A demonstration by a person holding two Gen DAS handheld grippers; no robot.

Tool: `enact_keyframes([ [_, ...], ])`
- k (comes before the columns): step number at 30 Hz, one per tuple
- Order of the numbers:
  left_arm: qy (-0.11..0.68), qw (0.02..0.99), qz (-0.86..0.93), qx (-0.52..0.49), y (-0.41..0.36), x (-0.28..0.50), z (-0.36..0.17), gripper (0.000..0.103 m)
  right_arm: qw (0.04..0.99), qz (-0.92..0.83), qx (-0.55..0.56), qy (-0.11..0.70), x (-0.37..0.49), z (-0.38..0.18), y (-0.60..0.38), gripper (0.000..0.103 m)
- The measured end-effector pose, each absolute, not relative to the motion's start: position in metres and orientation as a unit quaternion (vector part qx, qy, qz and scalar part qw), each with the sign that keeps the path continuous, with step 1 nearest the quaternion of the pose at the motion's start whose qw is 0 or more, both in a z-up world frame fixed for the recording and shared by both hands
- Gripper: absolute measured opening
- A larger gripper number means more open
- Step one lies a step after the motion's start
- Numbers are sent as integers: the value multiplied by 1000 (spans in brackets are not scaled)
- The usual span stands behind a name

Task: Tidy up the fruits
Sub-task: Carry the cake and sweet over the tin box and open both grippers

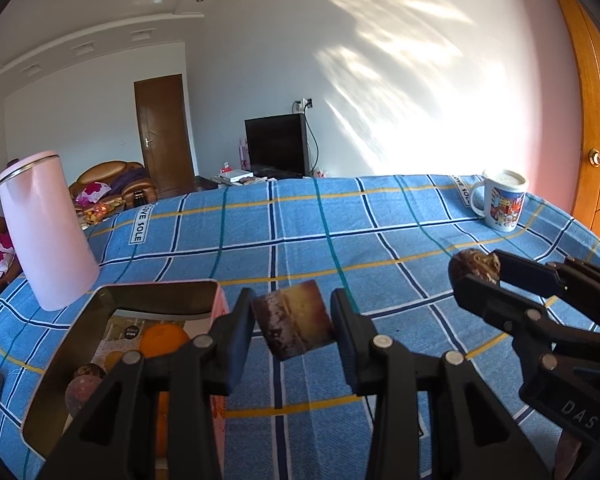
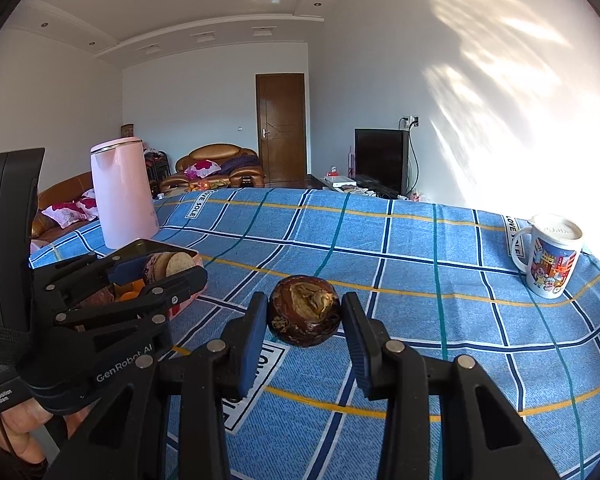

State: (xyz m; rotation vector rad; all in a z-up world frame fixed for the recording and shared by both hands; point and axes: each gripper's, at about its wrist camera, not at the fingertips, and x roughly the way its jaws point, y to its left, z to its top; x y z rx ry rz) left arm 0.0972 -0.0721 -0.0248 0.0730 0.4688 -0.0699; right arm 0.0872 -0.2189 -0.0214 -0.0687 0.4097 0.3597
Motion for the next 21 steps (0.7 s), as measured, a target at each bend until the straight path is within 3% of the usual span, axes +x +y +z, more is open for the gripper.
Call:
enact_keyframes([
  [21,227,974,-12,15,-39,90,-14,40,957,203,-52,200,92,-13,-191,40],
])
